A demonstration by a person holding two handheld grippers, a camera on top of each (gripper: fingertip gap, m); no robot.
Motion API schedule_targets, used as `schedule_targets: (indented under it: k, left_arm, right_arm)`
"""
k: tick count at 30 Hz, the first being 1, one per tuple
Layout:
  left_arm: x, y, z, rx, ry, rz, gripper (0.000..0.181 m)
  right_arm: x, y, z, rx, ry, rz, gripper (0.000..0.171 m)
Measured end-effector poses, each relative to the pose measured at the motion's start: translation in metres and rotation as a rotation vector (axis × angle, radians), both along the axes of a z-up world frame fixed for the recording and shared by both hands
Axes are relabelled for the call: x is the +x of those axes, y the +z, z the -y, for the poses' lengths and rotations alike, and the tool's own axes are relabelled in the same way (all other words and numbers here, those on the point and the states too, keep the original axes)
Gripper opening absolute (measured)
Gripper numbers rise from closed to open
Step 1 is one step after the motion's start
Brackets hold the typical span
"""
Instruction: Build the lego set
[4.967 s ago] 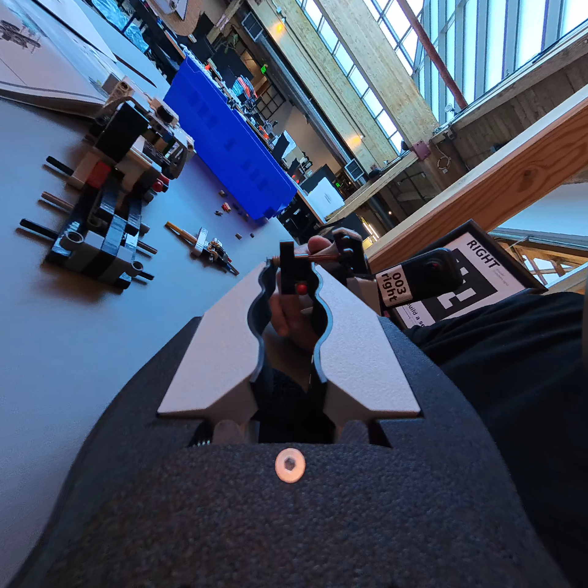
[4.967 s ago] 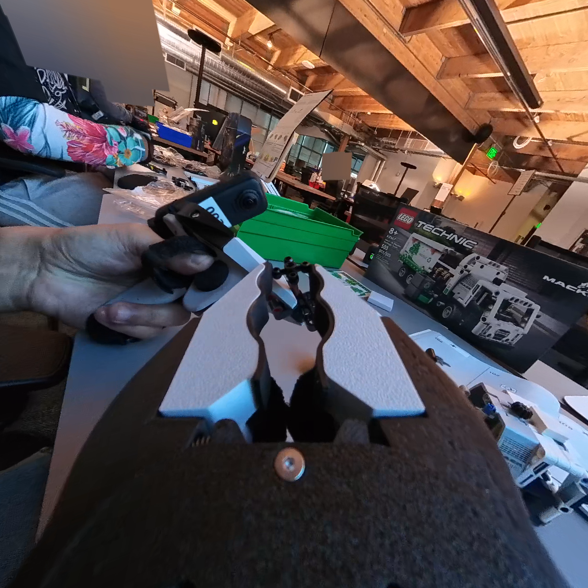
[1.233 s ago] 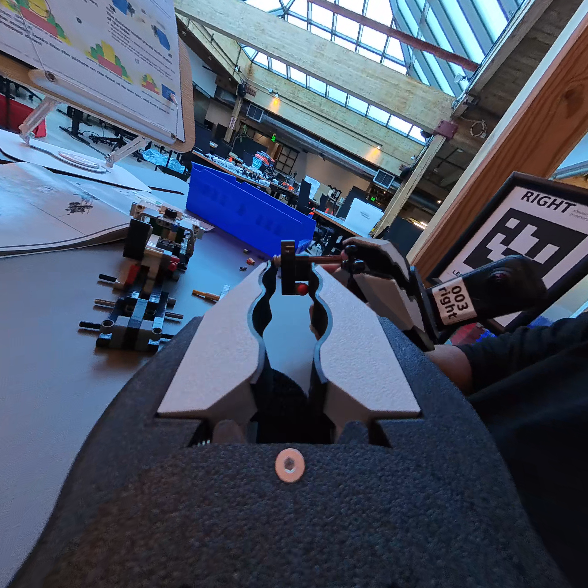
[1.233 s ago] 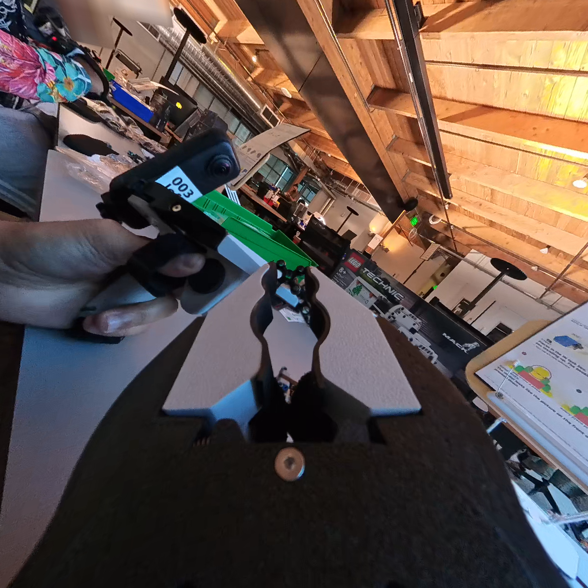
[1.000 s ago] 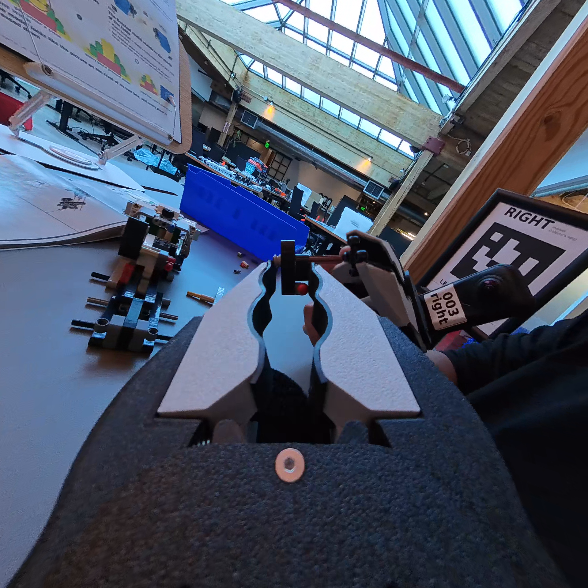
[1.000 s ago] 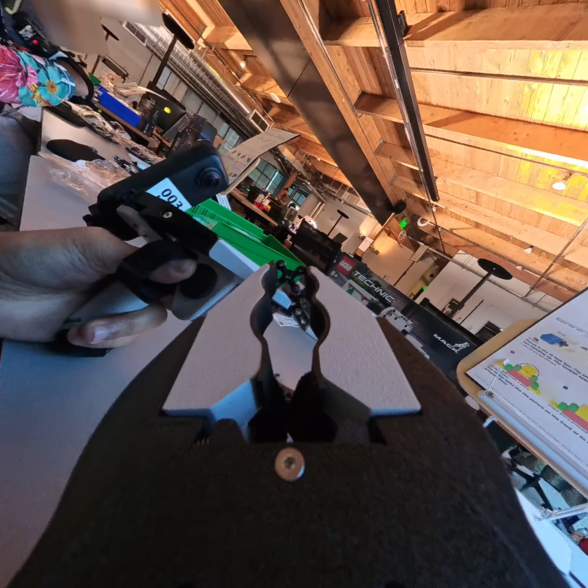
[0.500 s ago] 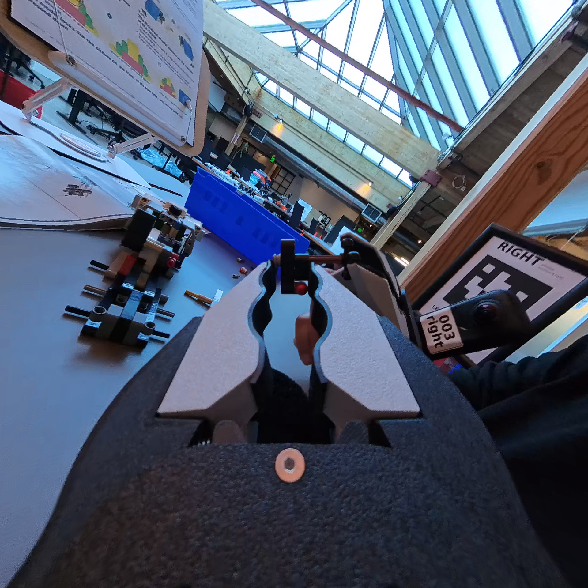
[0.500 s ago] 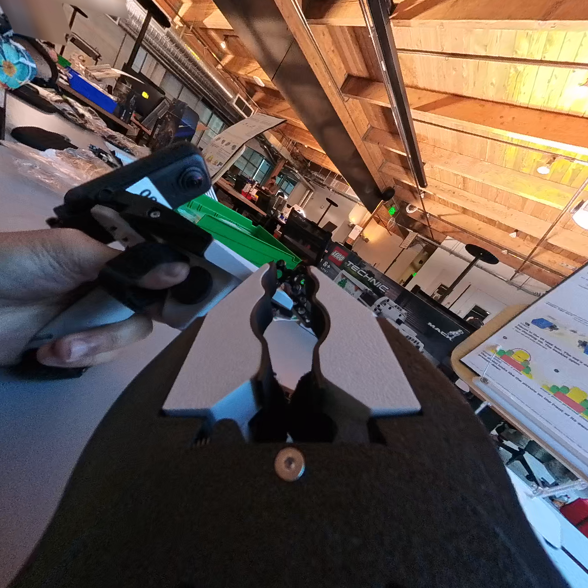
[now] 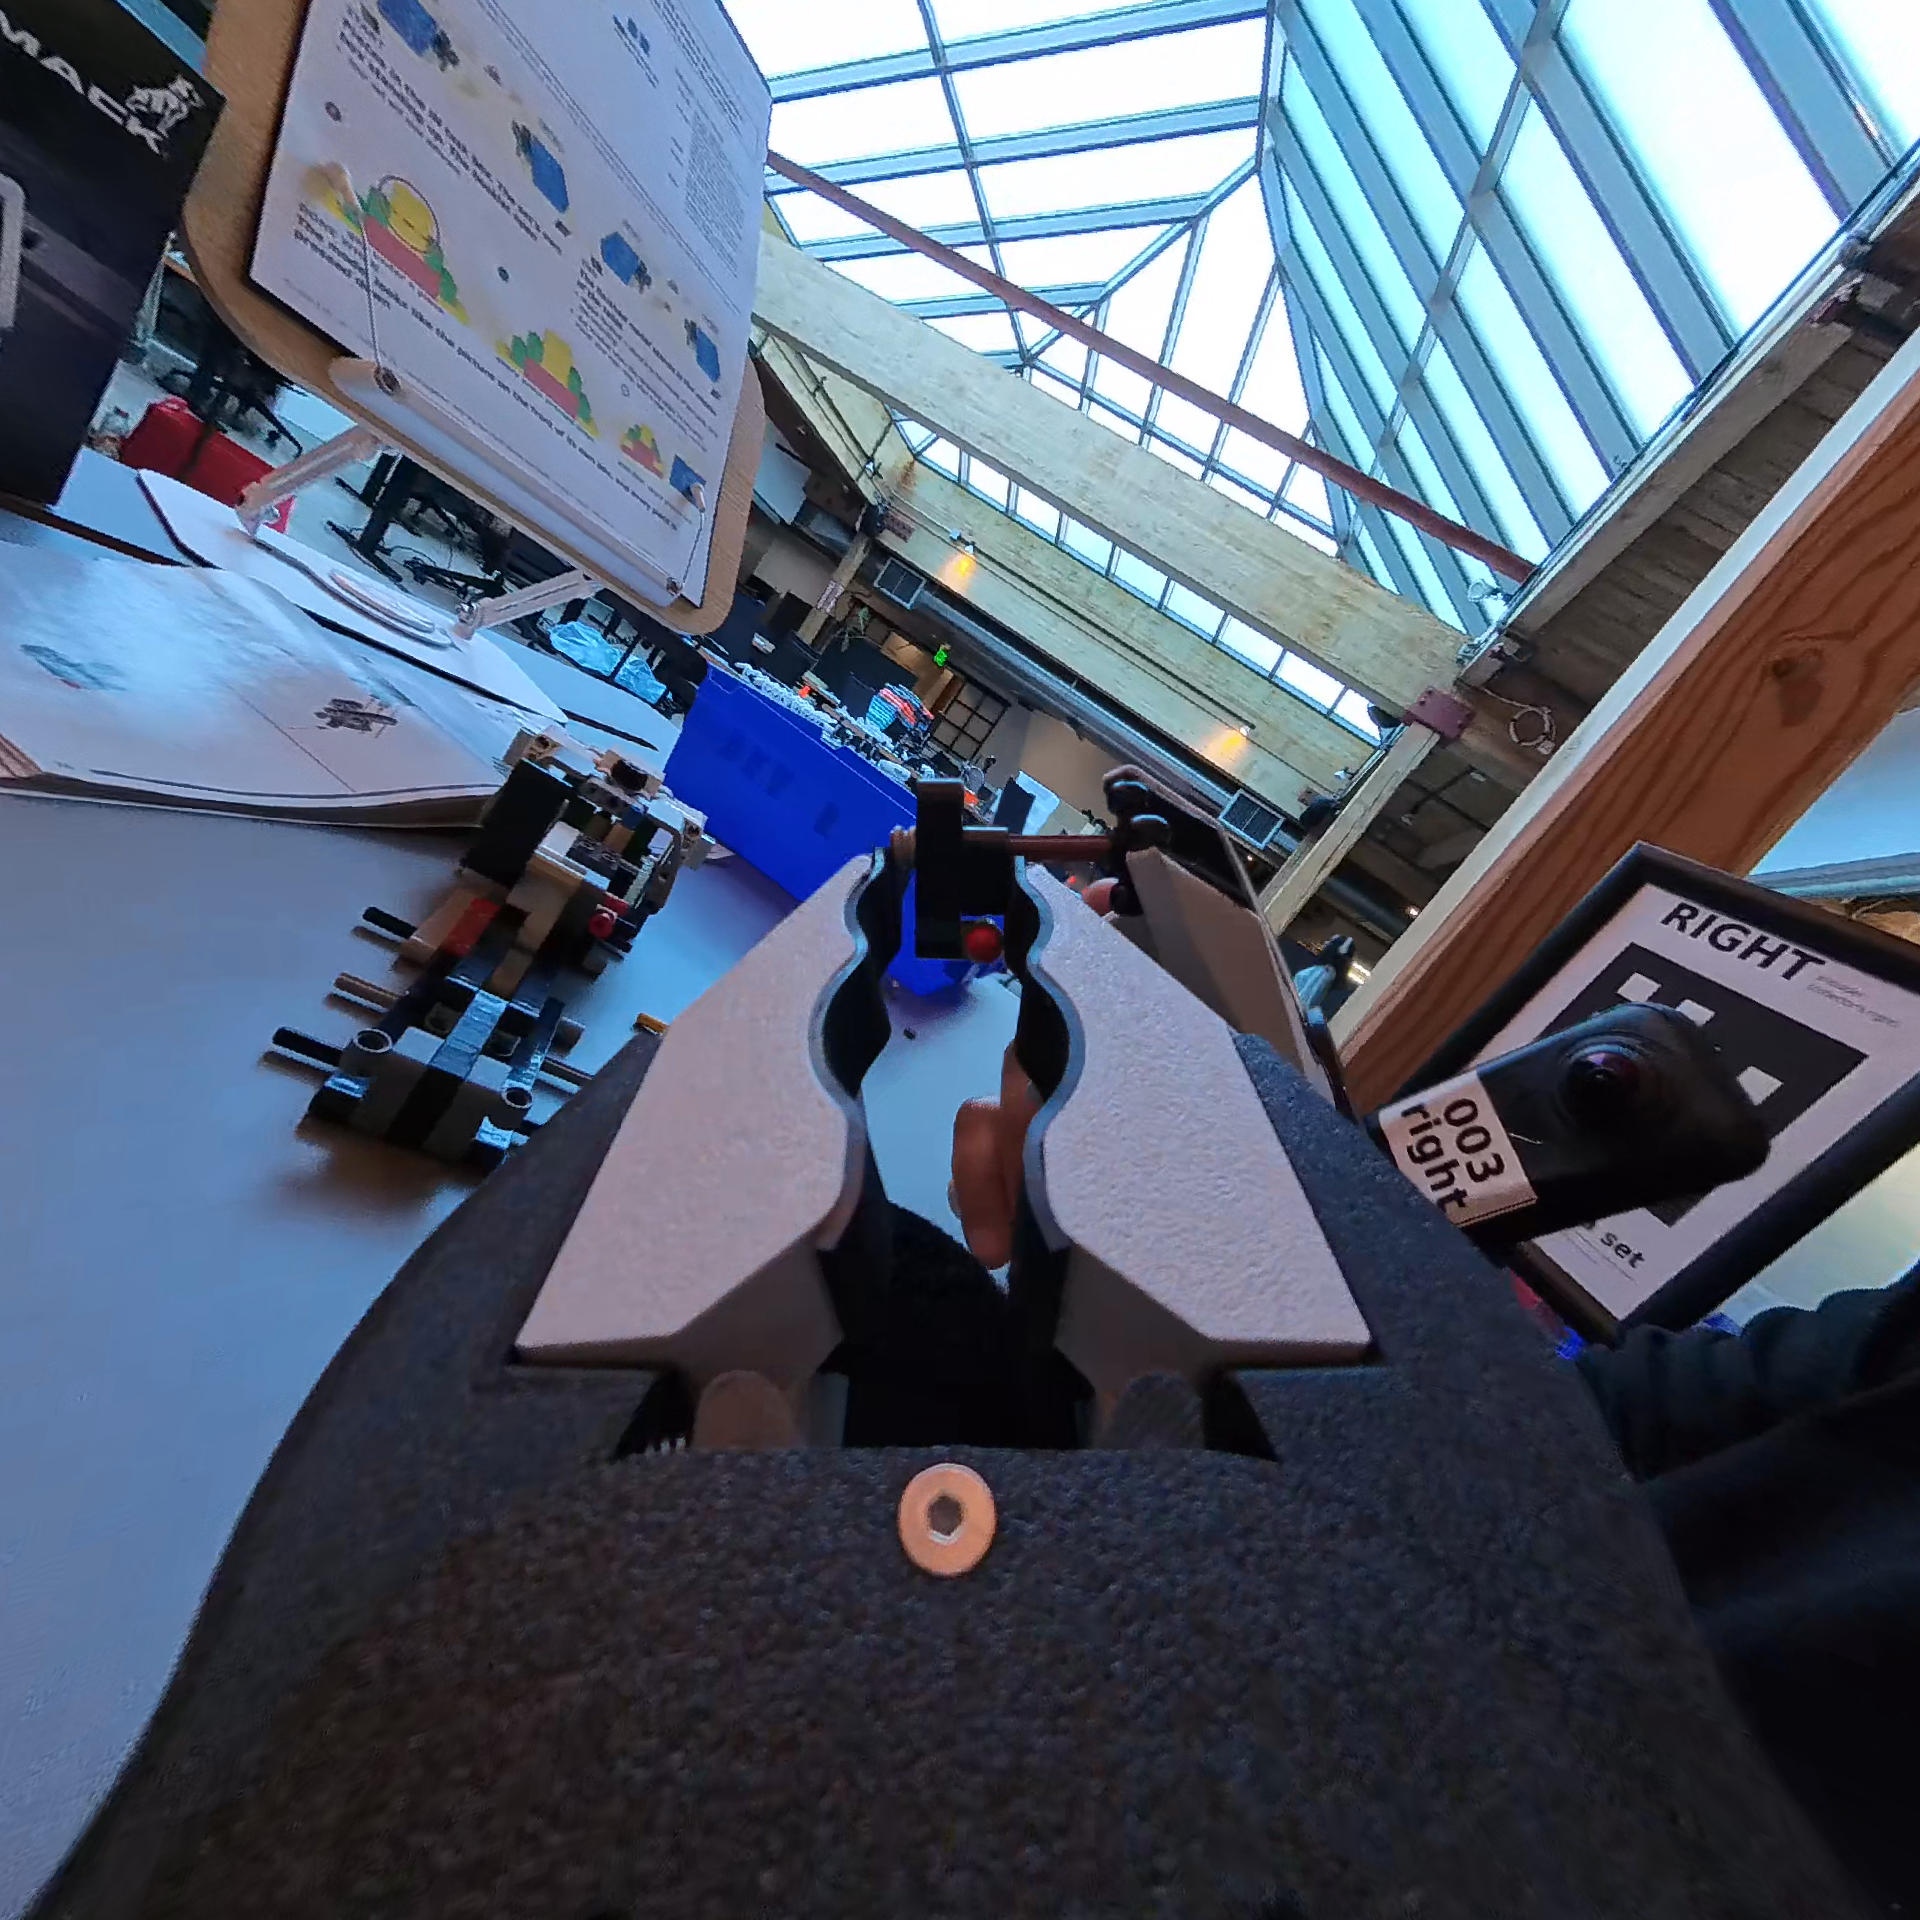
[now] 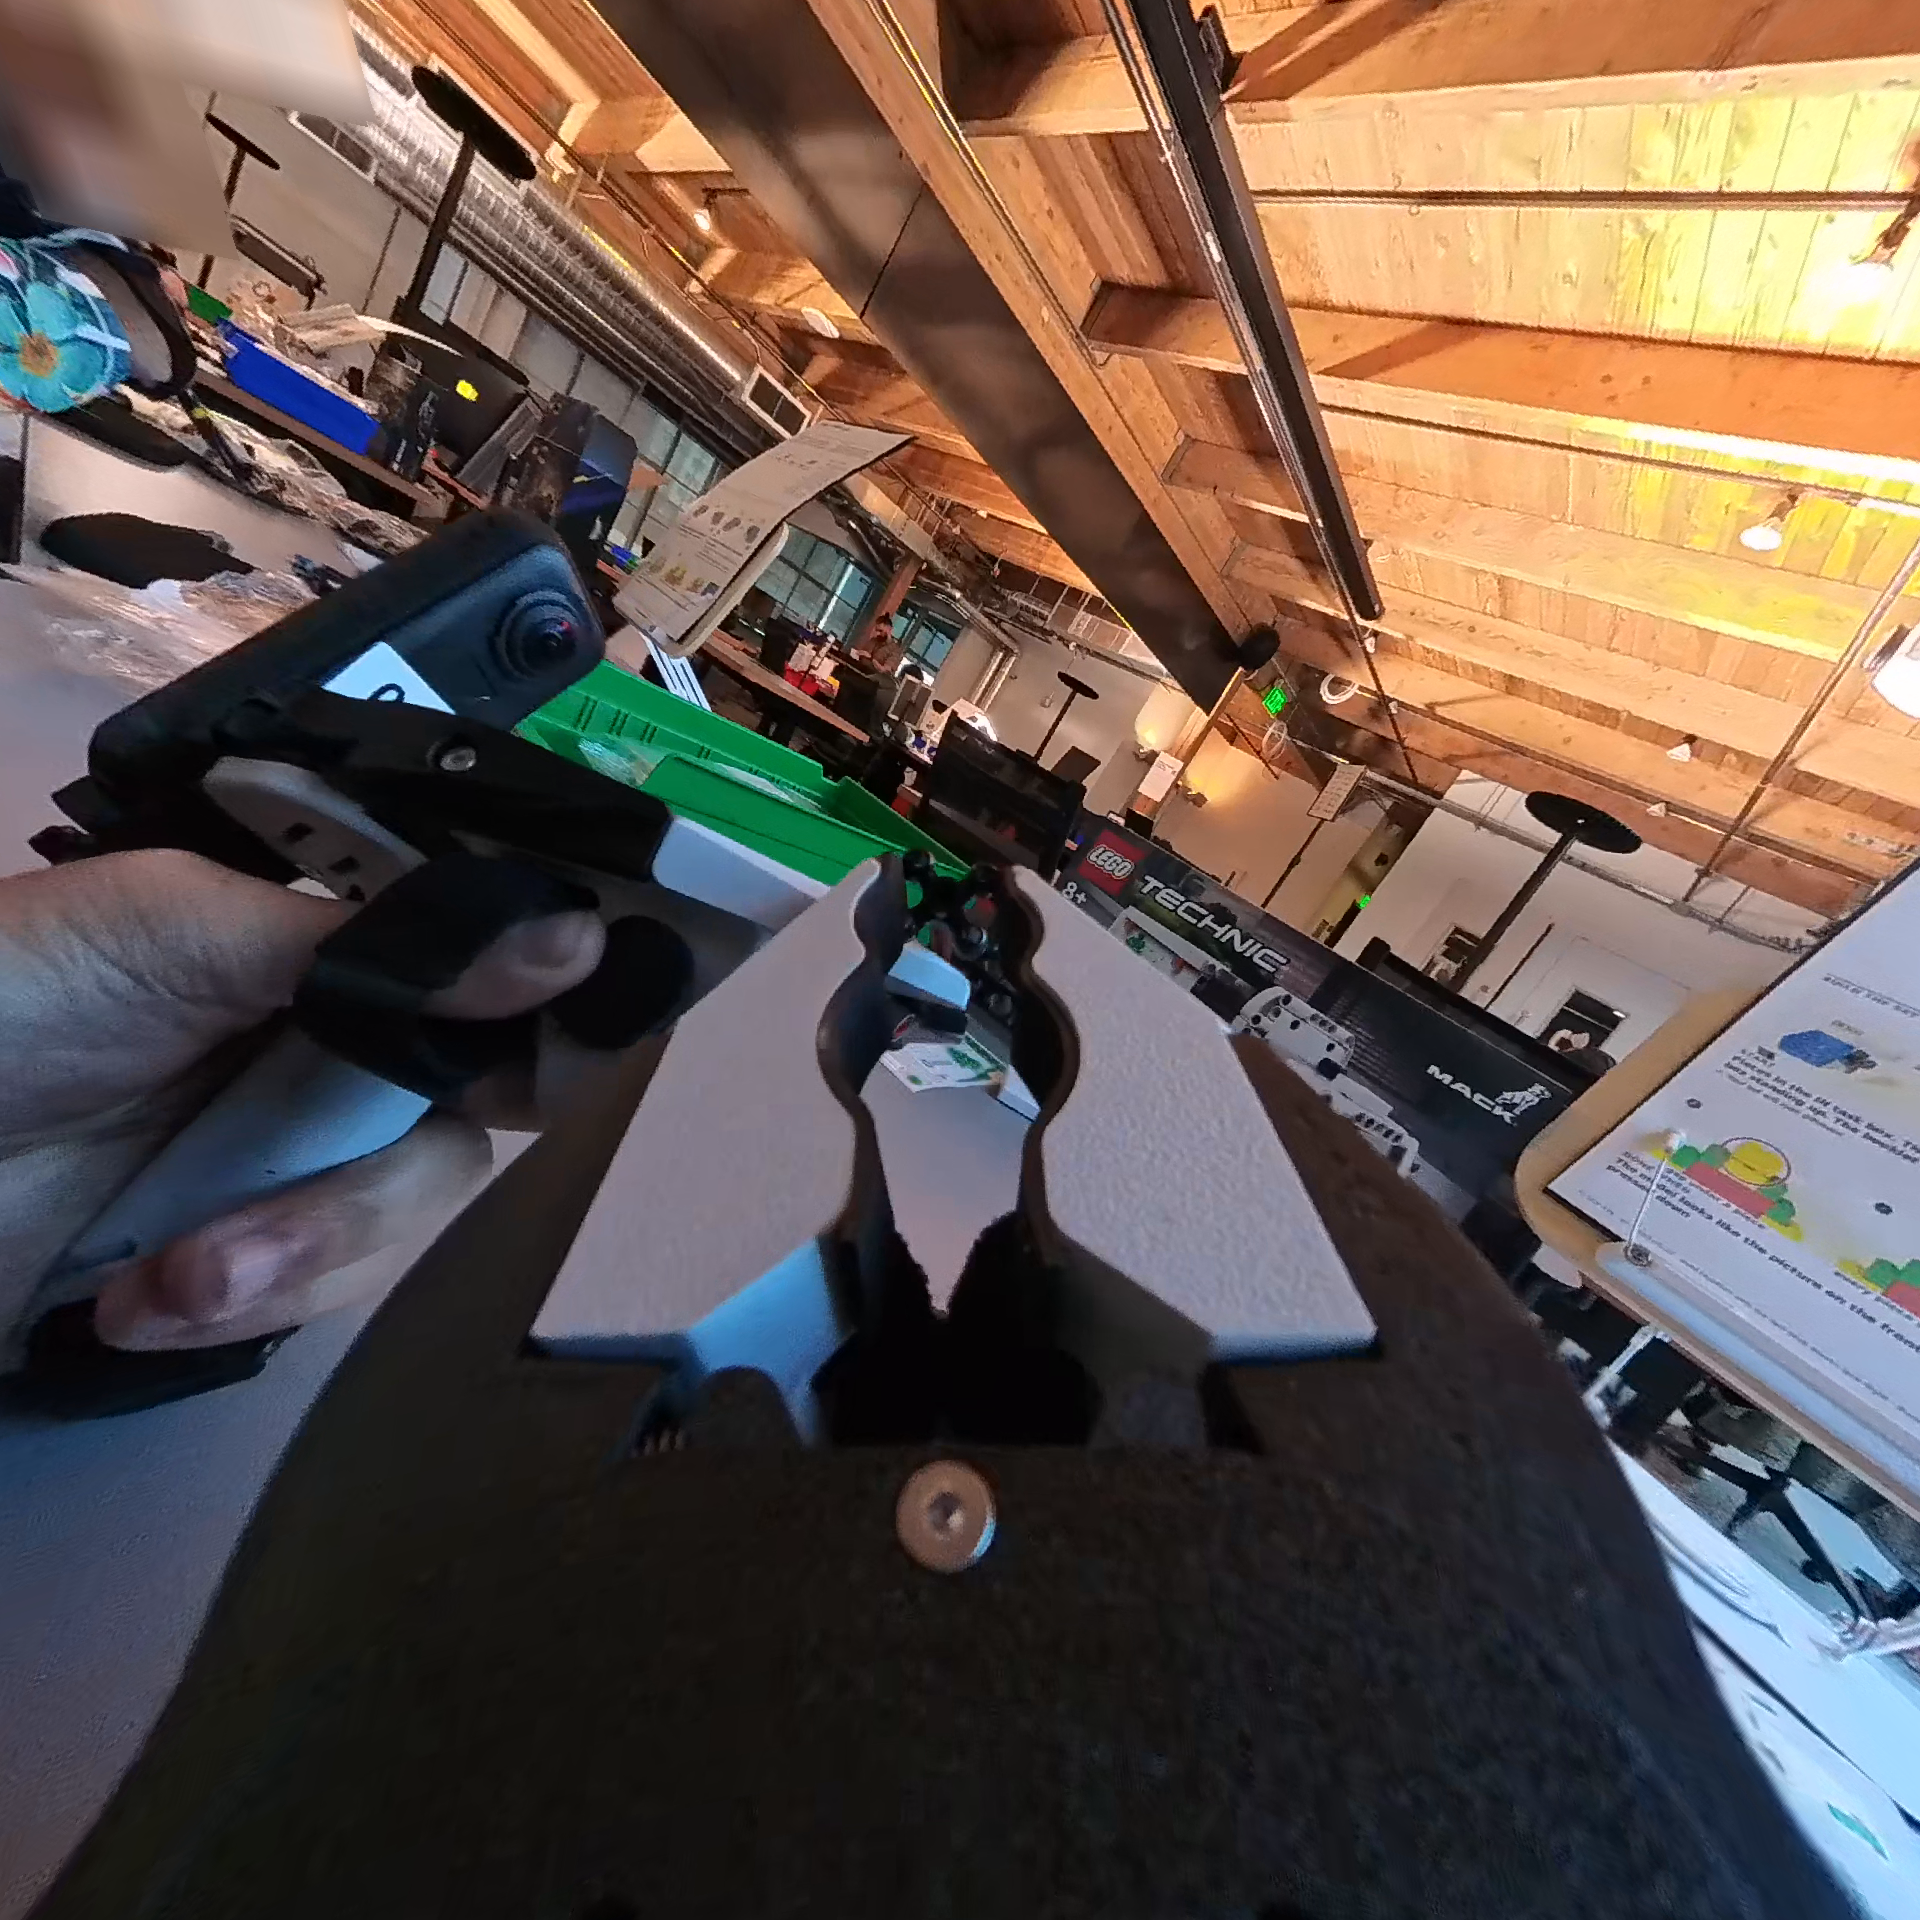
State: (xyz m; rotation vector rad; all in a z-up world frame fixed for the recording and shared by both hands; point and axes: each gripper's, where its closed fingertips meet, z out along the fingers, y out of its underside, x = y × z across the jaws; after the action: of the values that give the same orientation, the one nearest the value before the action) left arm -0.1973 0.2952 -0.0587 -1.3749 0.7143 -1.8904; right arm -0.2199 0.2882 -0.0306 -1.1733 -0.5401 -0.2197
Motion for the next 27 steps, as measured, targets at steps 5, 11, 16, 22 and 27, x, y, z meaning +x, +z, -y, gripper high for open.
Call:
schedule_targets:
  k: [5,11,16,22,27]
  left_arm:
    - [-0.0016,0.0016,0.0012,0.021,0.014,0.008,0.017]
    - [-0.0008,-0.0006,0.0009,0.049,0.018,-0.018,0.017]
    - [-0.0020,-0.0002,0.0009,0.044,0.009,-0.014,0.017]
    - [-0.0039,0.0013,0.0005,0.078,0.046,-0.012,0.017]
    - [-0.0057,0.0044,0.0030,0.129,0.056,-0.001,0.017]
  right_arm:
    - [-0.0021,0.0012,0.0011,-0.006,0.043,-0.035,0.017]
    - [-0.0015,-0.0004,0.0001,-0.039,0.086,-0.069,0.017]
    - [-0.0026,-0.0009,0.0003,-0.045,0.120,-0.079,0.017]
    - [-0.0034,0.0000,0.0019,-0.019,0.105,-0.049,0.017]
    - [-0.0064,0.0023,0.0069,-0.026,0.199,-0.108,0.017]
